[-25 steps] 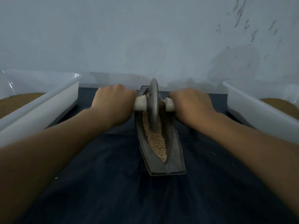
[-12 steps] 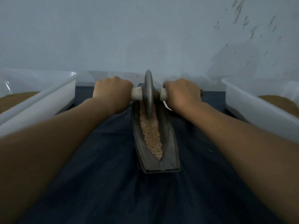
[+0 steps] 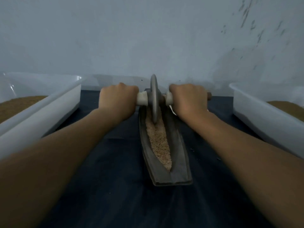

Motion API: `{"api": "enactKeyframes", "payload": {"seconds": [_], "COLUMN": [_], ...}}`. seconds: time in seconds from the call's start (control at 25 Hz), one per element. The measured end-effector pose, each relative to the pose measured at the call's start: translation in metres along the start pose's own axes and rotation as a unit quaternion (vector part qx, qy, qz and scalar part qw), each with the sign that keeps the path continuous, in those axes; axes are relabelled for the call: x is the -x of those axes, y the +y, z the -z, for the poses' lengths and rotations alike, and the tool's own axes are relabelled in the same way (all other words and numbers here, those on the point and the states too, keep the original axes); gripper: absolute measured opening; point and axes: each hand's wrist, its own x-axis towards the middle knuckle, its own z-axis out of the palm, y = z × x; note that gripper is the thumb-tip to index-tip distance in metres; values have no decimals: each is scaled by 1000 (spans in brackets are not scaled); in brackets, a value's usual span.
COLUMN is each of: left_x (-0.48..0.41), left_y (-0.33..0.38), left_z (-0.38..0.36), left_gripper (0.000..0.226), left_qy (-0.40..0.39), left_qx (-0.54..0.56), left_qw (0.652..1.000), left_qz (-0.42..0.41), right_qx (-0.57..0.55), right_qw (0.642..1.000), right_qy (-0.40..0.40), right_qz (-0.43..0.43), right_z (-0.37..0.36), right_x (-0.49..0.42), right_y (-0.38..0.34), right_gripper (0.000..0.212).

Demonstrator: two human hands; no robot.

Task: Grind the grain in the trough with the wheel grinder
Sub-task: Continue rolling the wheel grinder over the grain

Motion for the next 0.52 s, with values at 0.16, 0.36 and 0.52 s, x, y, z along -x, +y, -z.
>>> {"api": "enactKeyframes", "payload": {"seconds": [0.16,0.36,0.52], "left_x": [21,74,26], "left_y": [-4,-19,5], "left_z": [11,29,11], "left_gripper": [9,29,11], "left_qy": [-40,123,34], "left_qx": [21,-14,-58], "left_qw": [998,984,997], "left_qz": [-38,-127,-38], "right_qx": [-10,-15,-28], "right_qw": [997,987,999], "right_qy": [-44,112,20], "right_qz": [64,118,24], "right_z": [16,30,1], "right_x": [17,81,31], "right_y": [10,35,9], "right_gripper": [13,35,11]}}
